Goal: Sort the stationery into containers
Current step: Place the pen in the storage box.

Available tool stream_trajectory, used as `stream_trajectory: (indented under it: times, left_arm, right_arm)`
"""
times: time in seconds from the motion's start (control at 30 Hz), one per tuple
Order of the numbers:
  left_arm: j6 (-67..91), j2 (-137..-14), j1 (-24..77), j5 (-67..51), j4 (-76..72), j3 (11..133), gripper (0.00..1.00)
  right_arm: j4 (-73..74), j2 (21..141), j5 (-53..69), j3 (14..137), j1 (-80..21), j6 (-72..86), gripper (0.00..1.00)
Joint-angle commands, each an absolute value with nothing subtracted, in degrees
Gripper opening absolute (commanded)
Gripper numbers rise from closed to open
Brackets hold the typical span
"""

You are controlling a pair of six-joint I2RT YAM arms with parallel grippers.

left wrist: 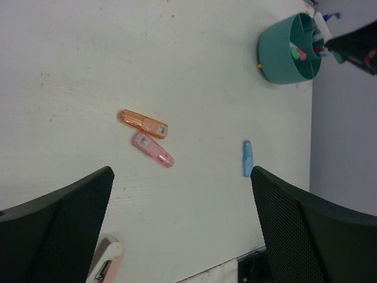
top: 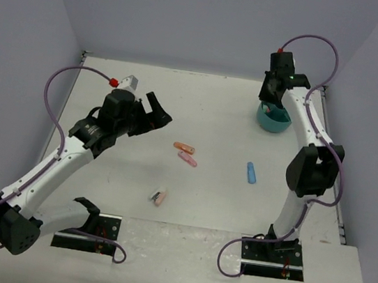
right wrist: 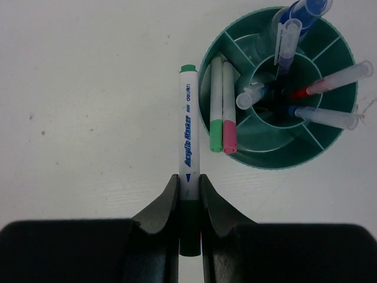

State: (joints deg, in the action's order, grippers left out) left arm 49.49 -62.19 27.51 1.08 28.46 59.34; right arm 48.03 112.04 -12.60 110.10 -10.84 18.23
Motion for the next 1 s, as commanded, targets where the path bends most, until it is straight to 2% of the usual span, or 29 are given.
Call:
stream_trajectory:
  times: [0.0, 0.07, 0.3, 0.7, 0.73, 0.9, 0.97]
  left_arm:
    - [35.0, -57.4, 27.5, -9.0, 31.3, 58.3, 1.00]
    - [32.4, -55.9, 27.5, -11.6, 31.9, 57.4, 1.00]
    - [29.3, -51.5, 27.5, -10.2, 33.6, 54.1, 1.00]
    - [28.6, -50.2, 27.4, -10.1, 33.6, 50.9, 1.00]
    - [28.5, -50.1, 27.4, -10.0, 33.7, 50.9, 1.00]
    - [27.6, -49.8, 27.5, -10.0, 34.0, 50.5, 1.00]
    - [27.5, -49.8, 27.5, -10.1, 33.9, 50.0, 1.00]
  right_arm:
    - [58.7, 118.8, -14.0, 122.1, -9.3, 16.1, 0.00]
    - [60.4, 120.9, -14.2, 125.1, -8.8, 15.6, 0.00]
    - [61.4, 123.2, -15.8, 127.9, -8.0, 14.8, 0.00]
    - [61.6, 125.8, -15.7, 126.7, -8.0, 14.4, 0.01]
    - [61.5, 125.9, -15.7, 126.7, -8.1, 14.4, 0.03]
    - [61.6, 126.4, -15.8, 127.4, -8.0, 14.3, 0.36]
    - [61.7, 126.0, -15.8, 127.6, -8.0, 14.2, 0.43]
